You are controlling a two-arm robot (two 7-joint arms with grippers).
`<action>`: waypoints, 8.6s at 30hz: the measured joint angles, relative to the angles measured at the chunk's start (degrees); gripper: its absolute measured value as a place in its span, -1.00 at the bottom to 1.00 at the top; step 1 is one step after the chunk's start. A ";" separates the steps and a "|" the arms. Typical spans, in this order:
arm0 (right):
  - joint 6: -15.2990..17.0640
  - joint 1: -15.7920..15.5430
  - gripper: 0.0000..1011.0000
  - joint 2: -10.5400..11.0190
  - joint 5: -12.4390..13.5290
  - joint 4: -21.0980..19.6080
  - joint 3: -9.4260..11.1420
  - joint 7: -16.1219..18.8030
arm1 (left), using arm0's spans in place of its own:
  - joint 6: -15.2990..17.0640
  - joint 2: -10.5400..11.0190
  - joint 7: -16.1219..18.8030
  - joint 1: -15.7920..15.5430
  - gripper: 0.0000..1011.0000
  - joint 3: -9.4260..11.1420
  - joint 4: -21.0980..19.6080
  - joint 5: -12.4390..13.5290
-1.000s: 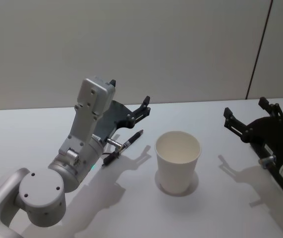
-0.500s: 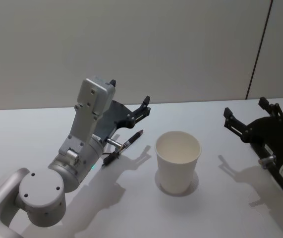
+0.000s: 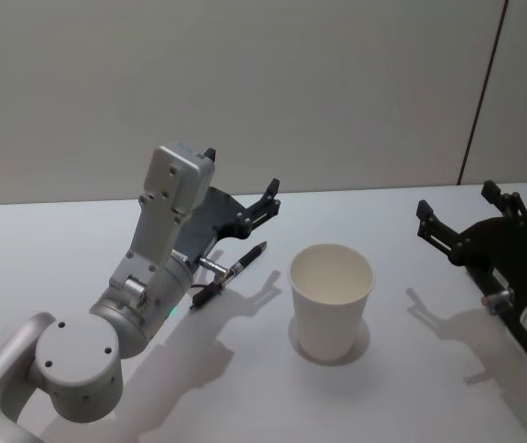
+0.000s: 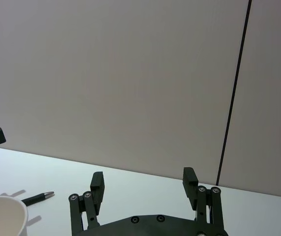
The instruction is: Place the pen into the pen holder.
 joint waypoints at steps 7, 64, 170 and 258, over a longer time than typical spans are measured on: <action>0.00 0.00 0.98 0.00 0.00 0.00 0.00 0.01 | 0.00 0.00 0.00 0.00 0.98 0.00 0.00 0.00; 42.77 11.08 0.98 8.24 10.96 1.37 7.75 5.07 | 0.00 0.00 0.00 0.00 0.98 0.01 0.00 0.00; 42.35 16.73 0.20 0.45 3.20 14.90 0.15 6.20 | 0.00 0.00 0.00 0.00 0.98 0.00 0.00 0.00; 39.60 18.84 -0.67 -0.49 1.98 16.34 -0.23 7.06 | 0.00 0.00 0.00 0.00 0.98 0.00 0.00 0.00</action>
